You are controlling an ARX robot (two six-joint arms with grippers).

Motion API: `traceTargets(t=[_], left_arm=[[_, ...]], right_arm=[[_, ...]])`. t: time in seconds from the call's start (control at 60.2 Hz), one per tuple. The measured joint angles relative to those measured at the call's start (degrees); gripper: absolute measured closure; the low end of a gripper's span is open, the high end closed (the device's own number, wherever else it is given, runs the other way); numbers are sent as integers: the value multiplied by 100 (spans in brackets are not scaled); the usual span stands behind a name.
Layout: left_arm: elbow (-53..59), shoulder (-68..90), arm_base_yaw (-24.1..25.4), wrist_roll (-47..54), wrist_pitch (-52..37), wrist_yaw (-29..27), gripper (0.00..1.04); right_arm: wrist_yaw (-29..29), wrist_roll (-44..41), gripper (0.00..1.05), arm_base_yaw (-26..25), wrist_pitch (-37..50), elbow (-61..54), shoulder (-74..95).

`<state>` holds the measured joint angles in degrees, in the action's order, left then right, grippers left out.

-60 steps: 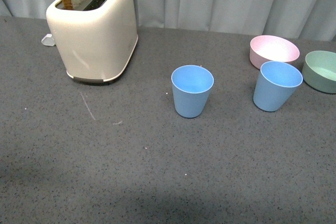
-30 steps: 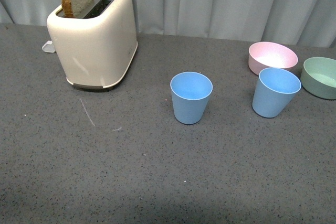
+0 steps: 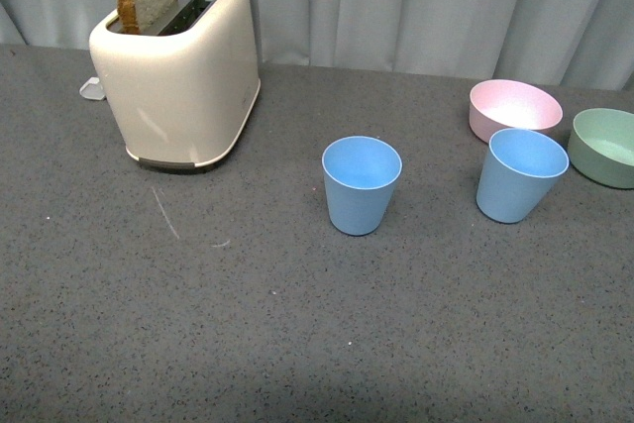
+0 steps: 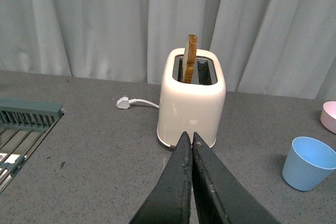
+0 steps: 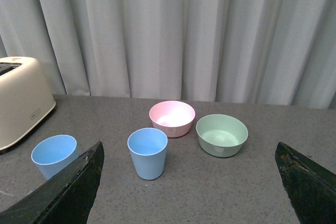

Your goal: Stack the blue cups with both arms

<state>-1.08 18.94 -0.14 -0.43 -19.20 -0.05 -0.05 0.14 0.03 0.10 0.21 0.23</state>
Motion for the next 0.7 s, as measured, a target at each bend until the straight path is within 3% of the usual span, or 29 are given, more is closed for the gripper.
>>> traceTargets(t=[0.531,0.614,0.697], left_arm=[[0,-898,0,0,905,0,101],[-2,-1539,0,0,1746,4,101],[-2,-1845,0,0,1886,7,101]], right_arm=[[0,0,10,0,0,0,0],[0,2,10,0,0,0,0],[0,0,10,0,0,0,0]])
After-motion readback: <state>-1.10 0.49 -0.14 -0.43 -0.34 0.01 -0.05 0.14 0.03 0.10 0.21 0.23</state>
